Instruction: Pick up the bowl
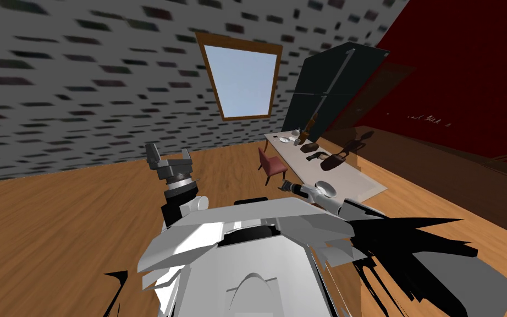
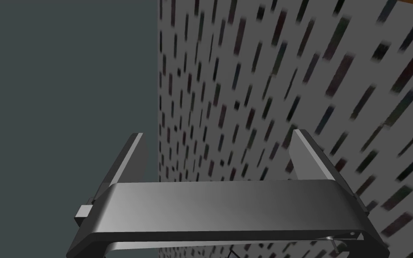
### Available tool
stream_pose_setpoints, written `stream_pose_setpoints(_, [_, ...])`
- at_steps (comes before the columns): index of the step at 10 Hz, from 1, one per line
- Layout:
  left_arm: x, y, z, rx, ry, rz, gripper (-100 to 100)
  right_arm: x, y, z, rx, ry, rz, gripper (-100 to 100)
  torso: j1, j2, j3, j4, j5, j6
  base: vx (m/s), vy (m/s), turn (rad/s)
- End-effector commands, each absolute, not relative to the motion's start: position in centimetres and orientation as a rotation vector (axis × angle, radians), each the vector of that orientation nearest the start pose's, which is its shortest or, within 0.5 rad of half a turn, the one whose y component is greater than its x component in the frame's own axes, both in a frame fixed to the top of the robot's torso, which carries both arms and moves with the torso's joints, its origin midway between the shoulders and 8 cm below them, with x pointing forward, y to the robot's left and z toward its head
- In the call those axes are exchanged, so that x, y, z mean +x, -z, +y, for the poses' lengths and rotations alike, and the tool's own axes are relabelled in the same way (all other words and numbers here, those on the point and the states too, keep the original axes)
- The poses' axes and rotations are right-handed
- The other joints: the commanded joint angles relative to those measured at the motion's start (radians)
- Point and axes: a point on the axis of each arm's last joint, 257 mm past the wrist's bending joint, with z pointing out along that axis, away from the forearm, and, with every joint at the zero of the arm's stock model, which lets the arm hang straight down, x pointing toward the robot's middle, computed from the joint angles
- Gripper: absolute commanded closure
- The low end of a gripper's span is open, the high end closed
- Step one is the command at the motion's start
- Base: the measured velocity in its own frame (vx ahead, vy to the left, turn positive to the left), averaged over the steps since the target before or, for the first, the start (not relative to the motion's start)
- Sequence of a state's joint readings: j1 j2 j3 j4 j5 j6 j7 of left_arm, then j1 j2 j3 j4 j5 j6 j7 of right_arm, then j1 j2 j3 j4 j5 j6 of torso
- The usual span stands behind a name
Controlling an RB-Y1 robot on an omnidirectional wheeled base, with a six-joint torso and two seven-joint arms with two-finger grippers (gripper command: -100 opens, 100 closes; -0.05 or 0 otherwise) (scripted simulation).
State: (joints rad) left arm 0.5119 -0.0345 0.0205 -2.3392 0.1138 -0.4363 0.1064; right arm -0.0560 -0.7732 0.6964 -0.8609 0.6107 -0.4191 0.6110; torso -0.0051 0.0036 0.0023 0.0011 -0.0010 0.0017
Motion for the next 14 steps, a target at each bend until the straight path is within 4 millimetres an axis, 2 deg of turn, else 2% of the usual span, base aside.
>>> stream_pose_setpoints(1, [33.7,-3.5,30.3,-0.796,1.446,0.486,0,31.7,53.5,-40.6,-0.959,-0.034,2.29,-100,0.0,0.0,0.0,0.0,0.0,0.0,-0.009,-0.063,0.015])
stream_pose_setpoints(3, [33.7,-3.5,30.3,-0.796,1.446,0.486,0,31.5,53.6,-40.9,-0.957,-0.028,2.296,-100,-0.002,0.0,0.0,0.0,0.0,0.0,0.001,-0.053,0.004])
stream_pose_setpoints(4, [33.7,-3.5,30.3,-0.796,1.446,0.486,0,29.9,53.9,-44.5,-1.005,0.039,2.34,-100,0.0,-0.001,0.0,0.0,0.0,0.0,0.003,-0.065,0.006])
stream_pose_setpoints(5, [33.7,-3.5,30.3,-0.796,1.446,0.486,0,28.6,53.8,-47.2,-1.053,0.088,2.366,-100,-0.002,-0.001,0.0,0.0,0.0,0.0,0.001,-0.13,0.014])
stream_pose_setpoints(6, [33.7,-3.5,30.3,-0.796,1.446,0.486,0,28.4,53.9,-47.7,-1.05,0.097,2.376,-100,-0.006,0.0,0.0,0.0,-0.001,0.001,0.007,-0.134,-0.004])
stream_pose_setpoints(8, [33.7,-3.5,30.3,-0.796,1.446,0.486,0,24.9,53.6,-53.7,-1.121,0.207,2.455,-100,-0.006,-0.001,0.0,0.0,-0.001,0.0,0.01,-0.141,-0.009])
stream_pose_setpoints(9, [33.7,-3.5,30.3,-0.796,1.446,0.486,0,25.5,53.5,-52.7,-1.128,0.188,2.435,-100,-0.007,-0.001,-0.001,0.0,-0.001,0.0,0.006,-0.12,-0.006])
stream_pose_setpoints(10, [33.7,-3.5,30.3,-0.796,1.446,0.486,0,24.9,53.6,-53.7,-1.121,0.207,2.455,-100,-0.005,-0.001,-0.001,0.0,-0.002,0.0,-0.011,-0.053,0.01])
stream_pose_setpoints(12, [33.7,-3.5,30.3,-0.796,1.446,0.486,0,21.8,53.1,-57.9,-1.176,0.28,2.517,-100,-0.002,0.0,0.0,0.0,0.0,0.0,0.004,-0.112,-0.029])
stream_pose_setpoints(13, [33.7,-3.5,30.3,-0.796,1.446,0.486,0,20.4,53.0,-59.3,-1.198,0.302,2.543,-100,-0.006,-0.001,0.0,0.0,-0.001,0.0,0.02,-0.188,-0.024])
stream_pose_setpoints(14, [33.7,-3.5,30.3,-0.796,1.446,0.486,0,20.4,53.0,-59.3,-1.198,0.302,2.543,-100,-0.009,-0.001,-0.001,0.0,-0.002,0.0,0.008,-0.129,0.001])
